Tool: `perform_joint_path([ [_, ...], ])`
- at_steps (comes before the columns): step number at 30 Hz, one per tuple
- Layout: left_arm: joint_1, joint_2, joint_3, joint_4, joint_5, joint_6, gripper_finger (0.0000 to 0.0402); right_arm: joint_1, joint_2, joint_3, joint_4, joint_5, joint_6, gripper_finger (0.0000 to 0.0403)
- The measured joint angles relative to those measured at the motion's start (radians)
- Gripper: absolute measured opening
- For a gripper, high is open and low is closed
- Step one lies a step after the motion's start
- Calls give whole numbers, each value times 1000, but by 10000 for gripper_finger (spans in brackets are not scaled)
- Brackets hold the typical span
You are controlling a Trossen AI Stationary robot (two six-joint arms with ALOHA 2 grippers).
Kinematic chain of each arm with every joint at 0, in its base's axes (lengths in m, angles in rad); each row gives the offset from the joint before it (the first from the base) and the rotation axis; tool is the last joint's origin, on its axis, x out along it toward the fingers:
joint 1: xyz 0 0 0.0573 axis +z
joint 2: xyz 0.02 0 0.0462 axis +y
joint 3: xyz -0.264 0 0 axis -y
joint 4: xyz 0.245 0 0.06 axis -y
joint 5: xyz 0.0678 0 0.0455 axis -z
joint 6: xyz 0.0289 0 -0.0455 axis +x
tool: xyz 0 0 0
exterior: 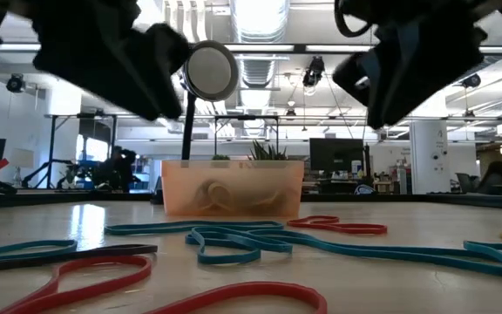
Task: Pick and place rubber bands into bin
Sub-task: Put the blue rubberband into the orange bin
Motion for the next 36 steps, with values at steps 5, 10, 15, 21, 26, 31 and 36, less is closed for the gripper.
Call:
perform_joint_path([
  [5,24,0,10,-3,54,38,123,25,0,-61,0,72,102,64],
  [10,49,22,9,24,91,50,123,36,0,-107,-1,114,149,65],
  [15,69,114,56,18,139,52,123,35,-19,-124,-2,127,166,64],
  [21,90,233,151,-53,186,59,123,40,-61,-134,-1,150,167,59],
  [26,112,277,199,-84,233,39,123,46,-85,-145,-11,150,189,59],
  [31,123,315,228,-74,293,26,123,48,-86,-154,-9,151,191,59],
  [36,127,327,230,-89,294,24,123,48,-87,-163,-8,152,193,58],
])
